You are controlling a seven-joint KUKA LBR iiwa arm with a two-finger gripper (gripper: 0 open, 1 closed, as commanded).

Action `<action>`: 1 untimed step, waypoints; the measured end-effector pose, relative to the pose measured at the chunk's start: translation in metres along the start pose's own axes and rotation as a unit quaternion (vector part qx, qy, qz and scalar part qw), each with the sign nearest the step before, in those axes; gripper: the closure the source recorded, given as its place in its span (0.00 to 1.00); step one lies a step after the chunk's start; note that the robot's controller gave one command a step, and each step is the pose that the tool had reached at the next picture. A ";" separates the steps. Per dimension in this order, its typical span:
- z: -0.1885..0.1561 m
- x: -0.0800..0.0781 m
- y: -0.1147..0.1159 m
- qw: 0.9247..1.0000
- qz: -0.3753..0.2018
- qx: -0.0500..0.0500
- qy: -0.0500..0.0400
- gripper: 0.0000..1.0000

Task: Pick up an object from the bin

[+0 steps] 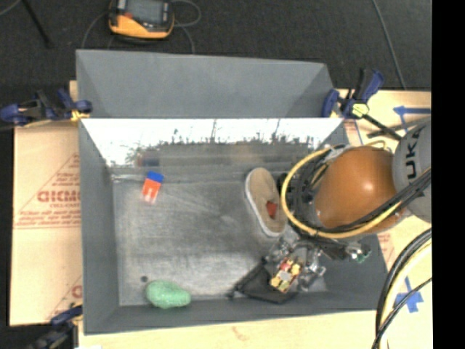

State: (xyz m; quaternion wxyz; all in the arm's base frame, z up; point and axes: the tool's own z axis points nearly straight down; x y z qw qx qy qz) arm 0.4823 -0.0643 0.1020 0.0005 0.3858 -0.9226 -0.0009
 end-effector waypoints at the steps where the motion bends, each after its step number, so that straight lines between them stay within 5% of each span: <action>1: -0.141 -0.018 -0.012 1.000 0.020 0.002 -0.002 1.00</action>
Offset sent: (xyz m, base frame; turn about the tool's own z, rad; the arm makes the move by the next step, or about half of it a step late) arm 0.0000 0.0000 0.0000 0.0000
